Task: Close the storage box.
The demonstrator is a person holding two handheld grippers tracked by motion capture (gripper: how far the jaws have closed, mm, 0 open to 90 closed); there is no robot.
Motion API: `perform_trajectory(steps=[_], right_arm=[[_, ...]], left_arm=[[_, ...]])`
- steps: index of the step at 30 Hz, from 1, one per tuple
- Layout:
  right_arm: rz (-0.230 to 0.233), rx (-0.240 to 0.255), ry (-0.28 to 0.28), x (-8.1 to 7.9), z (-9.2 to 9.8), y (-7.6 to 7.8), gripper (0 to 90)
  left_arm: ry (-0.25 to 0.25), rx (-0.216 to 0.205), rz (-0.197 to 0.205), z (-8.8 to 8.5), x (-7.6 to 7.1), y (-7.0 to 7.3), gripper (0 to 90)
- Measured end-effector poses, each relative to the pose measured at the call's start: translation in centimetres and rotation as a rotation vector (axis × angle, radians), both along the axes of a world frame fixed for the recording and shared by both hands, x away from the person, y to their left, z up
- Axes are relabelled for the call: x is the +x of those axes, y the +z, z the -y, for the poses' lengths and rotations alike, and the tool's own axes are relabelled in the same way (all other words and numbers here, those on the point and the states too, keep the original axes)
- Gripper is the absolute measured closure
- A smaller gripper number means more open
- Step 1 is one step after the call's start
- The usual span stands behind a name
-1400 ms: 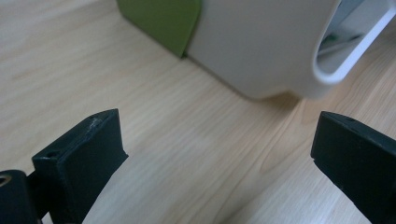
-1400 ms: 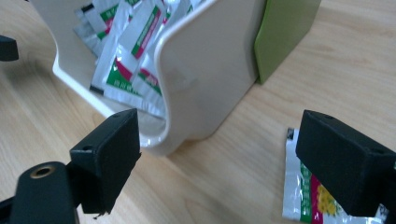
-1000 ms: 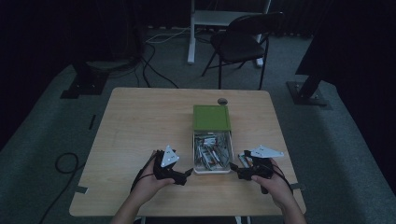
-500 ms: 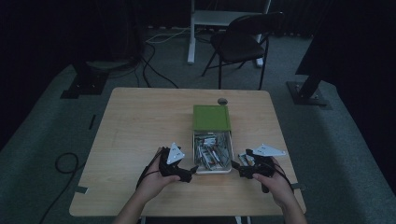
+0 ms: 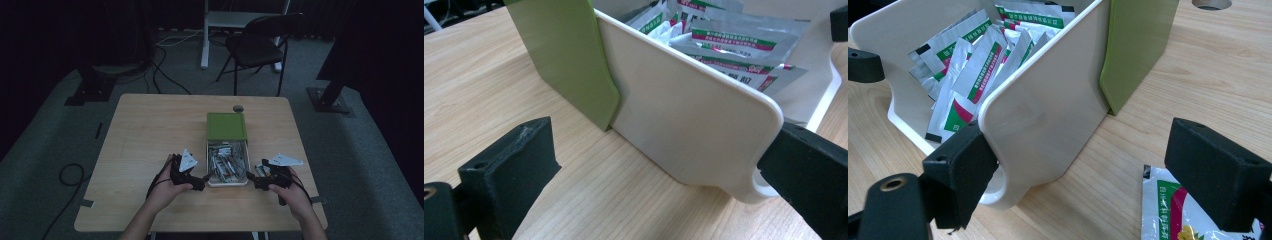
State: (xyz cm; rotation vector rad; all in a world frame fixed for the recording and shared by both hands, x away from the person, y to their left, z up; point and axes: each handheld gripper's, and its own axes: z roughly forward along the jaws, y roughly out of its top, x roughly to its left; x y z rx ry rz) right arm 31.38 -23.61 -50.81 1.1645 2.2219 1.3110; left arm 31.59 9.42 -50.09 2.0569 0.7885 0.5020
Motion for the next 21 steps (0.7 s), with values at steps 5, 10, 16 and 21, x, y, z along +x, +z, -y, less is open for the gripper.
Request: perform_trajectory(steps=[5, 10, 16, 21], right_arm=[[0.005, -0.01, 0.002, 0.1, -0.1, 0.1, 13.0], [0.004, -0.013, -0.008, 0.3, -0.1, 0.1, 13.0], [0.002, -0.011, -0.01, 0.6, -0.2, 0.1, 13.0], [0.003, -0.01, -0.013, 0.8, -0.4, 0.1, 13.0]], left_arm=[[0.01, 0.008, 0.001, 0.2, 0.3, 0.0, 3.0], [0.016, -0.003, -0.004, 0.2, 0.5, 0.0, 3.0], [0.029, 0.002, -0.016, 0.1, 0.9, 0.1, 3.0], [0.032, 0.014, -0.015, 0.1, 1.4, 0.2, 3.0]])
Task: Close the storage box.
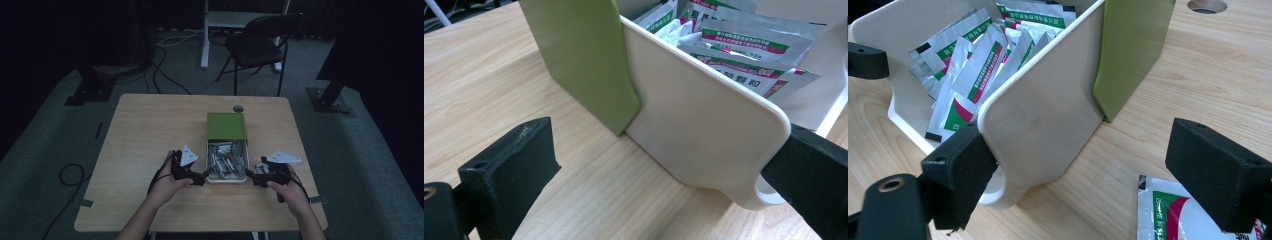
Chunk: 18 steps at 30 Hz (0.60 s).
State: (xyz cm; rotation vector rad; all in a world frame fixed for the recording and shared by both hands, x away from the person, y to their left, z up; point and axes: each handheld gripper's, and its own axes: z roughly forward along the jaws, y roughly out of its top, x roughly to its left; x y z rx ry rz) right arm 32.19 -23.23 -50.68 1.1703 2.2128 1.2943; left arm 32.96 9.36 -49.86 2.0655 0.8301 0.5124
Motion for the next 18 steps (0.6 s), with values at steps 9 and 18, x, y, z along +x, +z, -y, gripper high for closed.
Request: perform_trajectory(steps=[9, 18], right_arm=[[-0.005, 0.005, 0.004, 0.3, -0.4, 0.0, 13.1], [-0.004, 0.014, -0.018, 1.0, -0.2, 0.1, 13.1]], left_arm=[[0.024, -0.01, -0.012, -0.3, 0.7, 0.0, 3.0], [0.038, -0.022, -0.014, -0.2, 1.2, 0.1, 3.0]])
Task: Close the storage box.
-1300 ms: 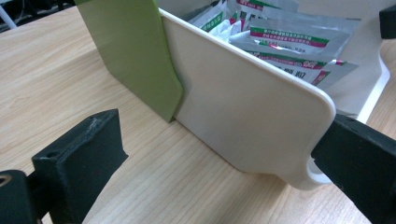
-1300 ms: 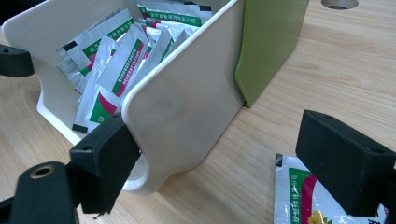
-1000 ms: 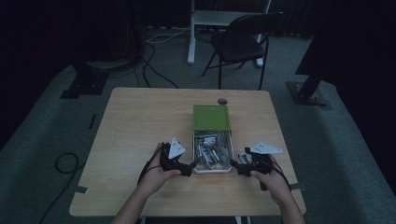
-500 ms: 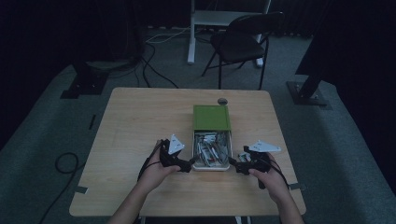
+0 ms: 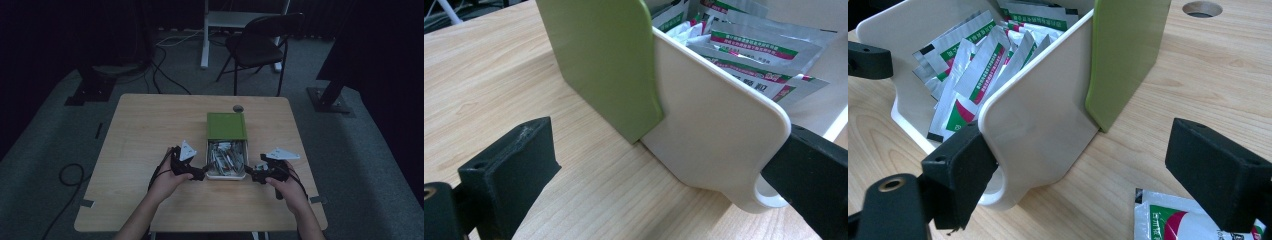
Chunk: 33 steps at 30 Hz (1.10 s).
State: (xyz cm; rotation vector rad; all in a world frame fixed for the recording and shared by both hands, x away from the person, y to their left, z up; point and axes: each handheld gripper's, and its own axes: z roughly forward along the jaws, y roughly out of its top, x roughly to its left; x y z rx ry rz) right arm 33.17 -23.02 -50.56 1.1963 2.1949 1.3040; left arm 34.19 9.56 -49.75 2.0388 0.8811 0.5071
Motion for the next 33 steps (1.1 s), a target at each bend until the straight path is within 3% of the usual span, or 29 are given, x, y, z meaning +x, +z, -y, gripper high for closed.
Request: perform_trajectory(steps=[4, 18, 33], right_arm=[[0.007, -0.021, 0.001, 0.1, -0.2, 0.2, 13.3], [-0.012, -0.002, -0.029, 1.1, -0.2, 0.3, 13.5], [-0.023, 0.011, -0.057, 2.3, -0.2, 0.3, 13.3]], left_arm=[[0.001, -0.002, -0.007, 0.0, 0.2, 0.0, 3.0], [0.018, -0.023, -0.01, 0.1, 1.1, 0.1, 3.0], [0.024, 0.002, 0.004, 0.3, 2.1, 0.3, 3.0]])
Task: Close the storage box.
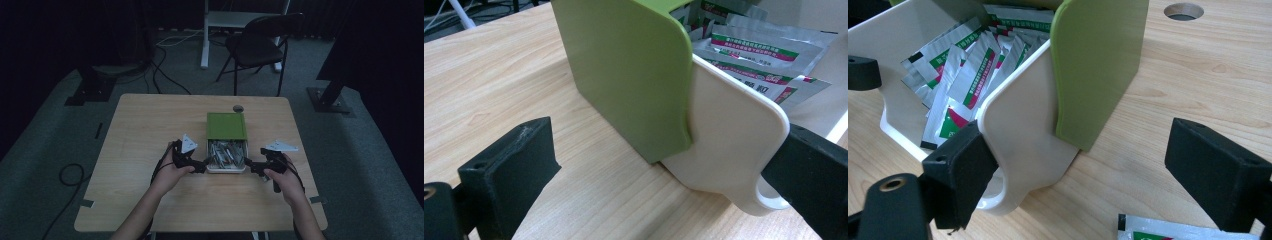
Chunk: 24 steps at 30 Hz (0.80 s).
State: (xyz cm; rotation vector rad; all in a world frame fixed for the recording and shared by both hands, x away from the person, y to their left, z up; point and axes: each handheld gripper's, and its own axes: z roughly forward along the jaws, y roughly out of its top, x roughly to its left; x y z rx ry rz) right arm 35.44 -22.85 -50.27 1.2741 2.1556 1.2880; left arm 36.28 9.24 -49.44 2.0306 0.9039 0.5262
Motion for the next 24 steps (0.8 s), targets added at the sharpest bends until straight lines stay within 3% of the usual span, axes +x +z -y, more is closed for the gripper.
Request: perform_trajectory(steps=[8, 15, 24], right_arm=[[-0.006, 0.012, -0.016, 0.5, 0.0, -0.1, 13.1], [-0.003, -0.001, -0.028, 1.0, -0.2, -0.1, 13.3], [0.0, -0.021, -0.054, 1.7, -0.5, 0.1, 13.0]], left_arm=[[0.001, 0.002, 0.001, 0.1, 0.6, 0.0, 3.0], [0.005, 0.029, 0.009, 0.3, 1.1, 0.3, 3.0], [0.023, 0.024, 0.016, 0.4, 1.7, 0.1, 3.0]])
